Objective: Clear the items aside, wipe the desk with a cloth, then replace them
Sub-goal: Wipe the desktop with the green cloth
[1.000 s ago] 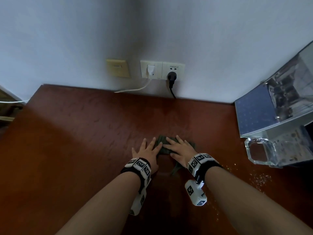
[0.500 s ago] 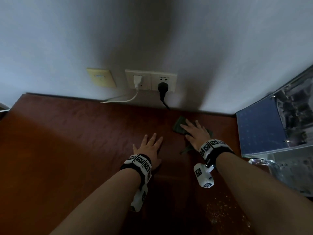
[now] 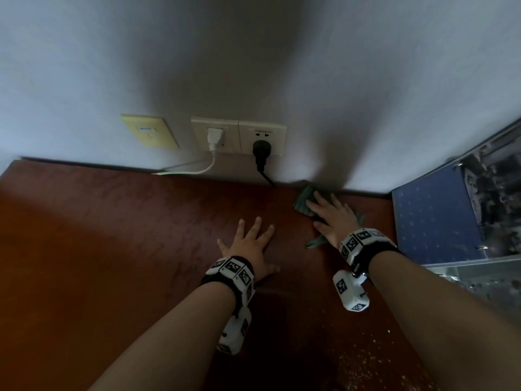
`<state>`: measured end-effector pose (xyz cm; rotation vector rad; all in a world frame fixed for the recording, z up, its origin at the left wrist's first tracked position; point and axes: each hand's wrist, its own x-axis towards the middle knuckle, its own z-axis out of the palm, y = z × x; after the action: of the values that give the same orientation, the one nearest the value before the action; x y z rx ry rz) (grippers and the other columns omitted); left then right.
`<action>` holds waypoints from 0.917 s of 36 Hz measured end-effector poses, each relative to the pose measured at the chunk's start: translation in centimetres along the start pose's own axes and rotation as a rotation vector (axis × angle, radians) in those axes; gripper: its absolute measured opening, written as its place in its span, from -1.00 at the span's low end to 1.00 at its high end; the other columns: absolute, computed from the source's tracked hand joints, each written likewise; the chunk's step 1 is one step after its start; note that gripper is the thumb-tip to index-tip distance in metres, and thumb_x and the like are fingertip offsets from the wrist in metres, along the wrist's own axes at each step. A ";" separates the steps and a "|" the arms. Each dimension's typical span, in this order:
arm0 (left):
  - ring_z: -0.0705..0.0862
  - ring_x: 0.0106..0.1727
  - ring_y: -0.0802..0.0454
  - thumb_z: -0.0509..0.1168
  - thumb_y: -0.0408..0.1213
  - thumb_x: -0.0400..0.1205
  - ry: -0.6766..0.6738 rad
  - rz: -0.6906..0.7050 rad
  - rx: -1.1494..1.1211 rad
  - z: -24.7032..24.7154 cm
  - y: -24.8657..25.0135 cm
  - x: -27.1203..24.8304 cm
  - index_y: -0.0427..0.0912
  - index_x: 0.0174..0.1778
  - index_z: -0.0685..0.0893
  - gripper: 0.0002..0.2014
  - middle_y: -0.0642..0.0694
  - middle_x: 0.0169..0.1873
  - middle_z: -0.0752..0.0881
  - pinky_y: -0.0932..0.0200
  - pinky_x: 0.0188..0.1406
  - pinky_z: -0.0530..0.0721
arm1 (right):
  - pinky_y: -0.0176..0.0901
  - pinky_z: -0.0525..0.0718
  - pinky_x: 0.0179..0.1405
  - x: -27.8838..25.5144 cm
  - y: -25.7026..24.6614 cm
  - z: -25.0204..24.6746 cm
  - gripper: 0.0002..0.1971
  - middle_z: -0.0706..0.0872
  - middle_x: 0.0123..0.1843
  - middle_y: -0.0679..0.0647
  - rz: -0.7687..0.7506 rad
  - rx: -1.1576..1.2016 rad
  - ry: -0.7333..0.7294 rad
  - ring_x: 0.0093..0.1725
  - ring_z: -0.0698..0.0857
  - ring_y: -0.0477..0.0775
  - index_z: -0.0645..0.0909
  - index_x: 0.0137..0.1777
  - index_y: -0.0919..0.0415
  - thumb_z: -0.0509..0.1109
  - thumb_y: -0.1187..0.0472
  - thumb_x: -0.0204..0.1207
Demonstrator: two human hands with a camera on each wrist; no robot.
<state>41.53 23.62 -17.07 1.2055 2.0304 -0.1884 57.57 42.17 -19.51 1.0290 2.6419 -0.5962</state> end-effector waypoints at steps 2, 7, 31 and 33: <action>-0.41 0.71 -0.08 0.37 0.30 0.54 0.003 -0.002 0.002 0.0 0.1 -0.1 0.36 0.71 -0.18 -0.02 0.22 0.70 -0.35 -0.68 0.50 -0.12 | 0.12 -0.14 0.62 -1.0 -0.4 0.4 -0.42 -0.16 0.70 -0.25 -0.041 -0.009 -0.018 0.69 -0.18 0.08 0.02 0.64 -0.29 0.14 0.04 0.69; -0.40 0.71 -0.10 0.36 0.29 0.55 0.002 0.006 0.005 0.1 0.0 -0.2 0.34 0.72 -0.17 -0.02 0.20 0.71 -0.35 -0.69 0.51 -0.11 | 0.07 -0.19 0.61 -3.4 -1.0 1.5 -0.47 -0.11 0.67 -0.32 -0.143 0.027 -0.043 0.69 -0.20 0.02 0.15 0.61 -0.29 0.14 0.14 0.71; -0.53 0.65 -0.26 0.72 0.01 0.24 -0.207 0.047 0.191 -0.4 -0.4 -0.6 0.35 0.67 -0.36 0.44 0.12 0.63 -0.56 -0.81 0.39 -0.03 | -0.56 0.16 0.45 -1.0 0.5 -2.7 -0.48 0.21 0.64 -0.01 0.129 0.416 0.108 0.59 0.20 0.08 0.28 0.61 0.15 0.10 0.46 0.67; -0.53 0.64 -0.26 0.72 0.05 0.21 -0.201 0.055 0.190 -0.2 -0.6 -0.5 0.34 0.67 -0.37 0.45 0.12 0.63 -0.56 -0.83 0.38 -0.05 | 0.06 -0.05 0.63 -0.4 0.5 -1.1 -0.38 -0.04 0.72 -0.10 0.188 0.156 0.019 0.69 -0.06 0.17 0.02 0.68 -0.06 0.19 0.15 0.69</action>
<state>41.12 23.03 -16.72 1.3014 1.8339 -0.4657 58.09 42.77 -18.49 1.3165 2.5081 -0.7618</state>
